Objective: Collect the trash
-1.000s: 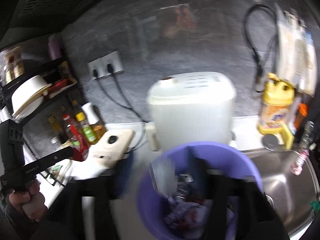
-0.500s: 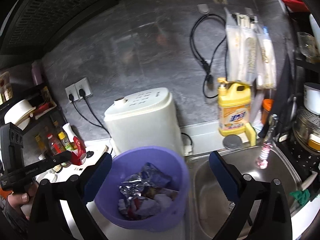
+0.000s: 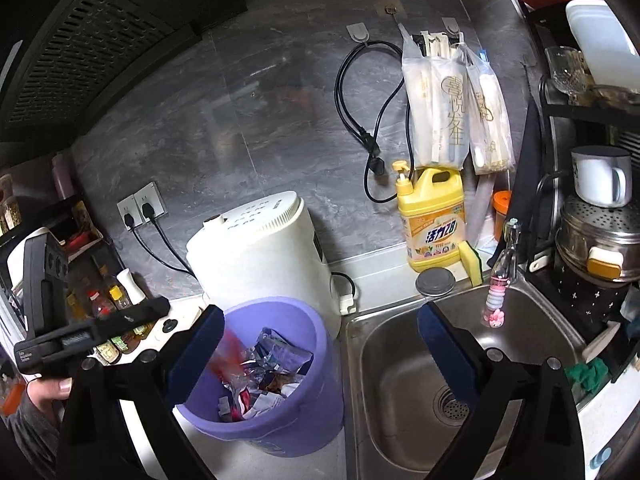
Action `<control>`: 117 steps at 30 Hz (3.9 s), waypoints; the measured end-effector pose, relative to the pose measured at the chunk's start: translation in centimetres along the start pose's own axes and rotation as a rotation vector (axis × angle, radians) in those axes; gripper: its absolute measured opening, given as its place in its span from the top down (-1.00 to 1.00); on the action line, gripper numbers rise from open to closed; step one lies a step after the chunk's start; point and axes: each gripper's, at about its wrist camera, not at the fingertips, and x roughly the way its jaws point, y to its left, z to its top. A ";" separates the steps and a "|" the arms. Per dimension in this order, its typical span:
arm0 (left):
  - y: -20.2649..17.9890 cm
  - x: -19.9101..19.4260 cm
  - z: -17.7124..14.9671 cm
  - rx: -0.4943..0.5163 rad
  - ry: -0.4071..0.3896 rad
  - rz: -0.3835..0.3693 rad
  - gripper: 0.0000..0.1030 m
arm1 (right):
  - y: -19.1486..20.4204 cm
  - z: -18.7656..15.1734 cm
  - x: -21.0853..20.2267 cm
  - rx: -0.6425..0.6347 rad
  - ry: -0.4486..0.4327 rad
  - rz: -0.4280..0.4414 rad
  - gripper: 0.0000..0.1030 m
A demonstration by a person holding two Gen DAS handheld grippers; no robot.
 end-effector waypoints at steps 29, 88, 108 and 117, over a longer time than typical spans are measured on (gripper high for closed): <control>6.9 -17.8 -0.8 0.012 -0.088 0.162 -0.88 | 12.4 -1.5 -4.0 -0.014 0.067 0.037 -0.85; 10.3 -29.2 -6.7 -0.018 -0.166 0.309 -0.88 | 21.6 -7.0 -7.2 -0.092 0.116 0.096 -0.85; 10.2 -30.0 -7.2 -0.028 -0.168 0.321 -0.88 | 21.6 -7.3 -7.7 -0.098 0.117 0.113 -0.85; 9.2 -30.2 -7.3 -0.014 -0.168 0.317 -0.88 | 21.3 -7.5 -8.0 -0.092 0.123 0.114 -0.85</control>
